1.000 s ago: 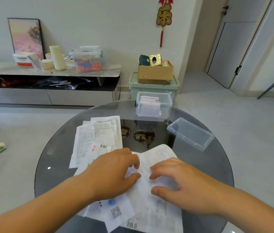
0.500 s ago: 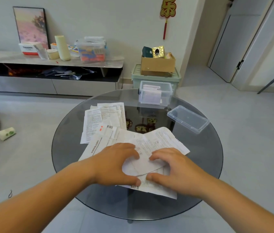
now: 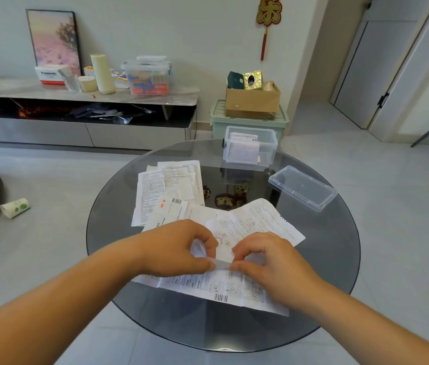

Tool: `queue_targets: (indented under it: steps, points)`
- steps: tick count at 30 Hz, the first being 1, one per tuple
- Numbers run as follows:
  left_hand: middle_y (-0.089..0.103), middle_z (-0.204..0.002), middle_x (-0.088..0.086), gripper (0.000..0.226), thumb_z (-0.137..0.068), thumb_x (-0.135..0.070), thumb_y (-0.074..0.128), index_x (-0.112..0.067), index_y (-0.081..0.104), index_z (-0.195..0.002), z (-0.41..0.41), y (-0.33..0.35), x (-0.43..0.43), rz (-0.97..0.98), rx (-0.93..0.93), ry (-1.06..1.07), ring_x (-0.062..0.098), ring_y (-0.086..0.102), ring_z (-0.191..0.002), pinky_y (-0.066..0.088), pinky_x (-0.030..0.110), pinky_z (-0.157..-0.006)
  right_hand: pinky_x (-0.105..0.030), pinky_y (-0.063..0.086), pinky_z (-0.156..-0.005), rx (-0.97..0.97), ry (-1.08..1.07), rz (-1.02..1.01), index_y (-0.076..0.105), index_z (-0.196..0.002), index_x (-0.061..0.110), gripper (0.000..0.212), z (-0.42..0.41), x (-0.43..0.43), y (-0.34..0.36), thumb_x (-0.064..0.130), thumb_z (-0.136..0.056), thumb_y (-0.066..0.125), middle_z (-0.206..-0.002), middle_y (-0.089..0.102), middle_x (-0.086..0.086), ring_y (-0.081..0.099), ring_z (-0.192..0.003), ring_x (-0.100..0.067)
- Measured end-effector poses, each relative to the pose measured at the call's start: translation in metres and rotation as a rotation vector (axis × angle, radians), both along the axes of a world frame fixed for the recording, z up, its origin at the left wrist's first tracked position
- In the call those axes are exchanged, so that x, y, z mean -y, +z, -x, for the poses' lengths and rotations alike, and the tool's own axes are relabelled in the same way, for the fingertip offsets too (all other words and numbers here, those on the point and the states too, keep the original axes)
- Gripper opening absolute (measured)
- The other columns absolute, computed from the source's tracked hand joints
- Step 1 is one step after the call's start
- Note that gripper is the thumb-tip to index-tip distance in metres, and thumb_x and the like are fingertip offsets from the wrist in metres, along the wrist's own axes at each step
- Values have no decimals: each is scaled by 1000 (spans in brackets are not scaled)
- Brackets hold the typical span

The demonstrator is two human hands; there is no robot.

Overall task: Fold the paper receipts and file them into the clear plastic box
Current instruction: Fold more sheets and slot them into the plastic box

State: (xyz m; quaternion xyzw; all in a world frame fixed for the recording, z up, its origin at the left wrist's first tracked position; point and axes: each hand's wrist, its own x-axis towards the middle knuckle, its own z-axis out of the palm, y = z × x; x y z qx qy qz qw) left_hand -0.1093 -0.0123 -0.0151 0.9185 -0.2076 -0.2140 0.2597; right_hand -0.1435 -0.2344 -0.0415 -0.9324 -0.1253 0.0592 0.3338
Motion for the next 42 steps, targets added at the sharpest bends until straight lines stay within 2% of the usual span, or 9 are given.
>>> queue_targets:
  steps: [4,11,18,24,29,33,35,38,42]
  points:
    - [58,-121,-30,21,-90,-47,68,-38,71,-109,4,3,-9,84,-16,64,8,62,-106,55,16,-80,-31,42,-103,-13,-6,4,69,-85,37,10,0,1,-2,47,-87,70,-105,62,26,49,-109,1]
    - [71,-95,-20,18,-85,-50,72,-34,73,-93,11,2,2,267,77,67,-1,67,-89,56,16,-77,-28,46,-95,-26,-11,-155,76,-93,37,11,2,-4,2,45,-88,70,-105,67,24,57,-105,0]
    - [65,-111,-23,27,-85,-42,75,-35,73,-111,11,-2,-22,193,-47,41,4,64,-102,55,15,-83,-23,59,-74,-128,-138,-410,72,-91,13,8,4,31,11,19,-93,66,-97,73,19,68,-95,-1]
    - [54,-125,-39,33,-95,-46,60,-51,53,-127,21,-8,-8,259,-34,-24,0,58,-114,53,16,-93,-14,54,-76,-152,-49,-349,54,-120,43,27,19,44,0,28,-97,56,-113,61,38,60,-109,10]
    - [55,-126,-33,33,-102,-48,42,-48,41,-135,15,-9,2,286,35,89,-2,59,-111,54,17,-88,-20,58,-79,-138,-59,-307,47,-119,45,44,14,40,7,53,-78,60,-113,62,38,62,-105,9]
    - [57,-127,-26,31,-102,-50,38,-39,43,-131,3,-17,6,269,109,237,3,62,-103,56,20,-83,-27,60,-78,-125,-115,-254,42,-120,36,39,-6,31,10,46,-89,64,-107,70,28,68,-95,5]
    - [61,-122,-19,28,-103,-50,38,-32,45,-123,-6,-23,9,173,163,312,6,65,-94,59,26,-80,-25,59,-78,-120,-149,-227,29,-138,38,59,-16,24,8,45,-91,65,-113,70,24,69,-93,3]
    - [62,-118,-12,26,-102,-48,43,-27,42,-118,-13,-29,16,74,181,391,9,66,-86,61,31,-76,-34,58,-88,-69,-163,-149,8,-148,49,83,-25,14,1,47,-90,67,-126,61,22,66,-103,-3]
    - [58,-129,-9,50,-97,-49,53,-29,25,-132,-15,-35,24,38,210,417,12,66,-92,61,31,-77,-39,34,-110,74,-149,208,21,-148,45,68,-29,7,-8,61,-92,55,-134,47,15,46,-123,-12]
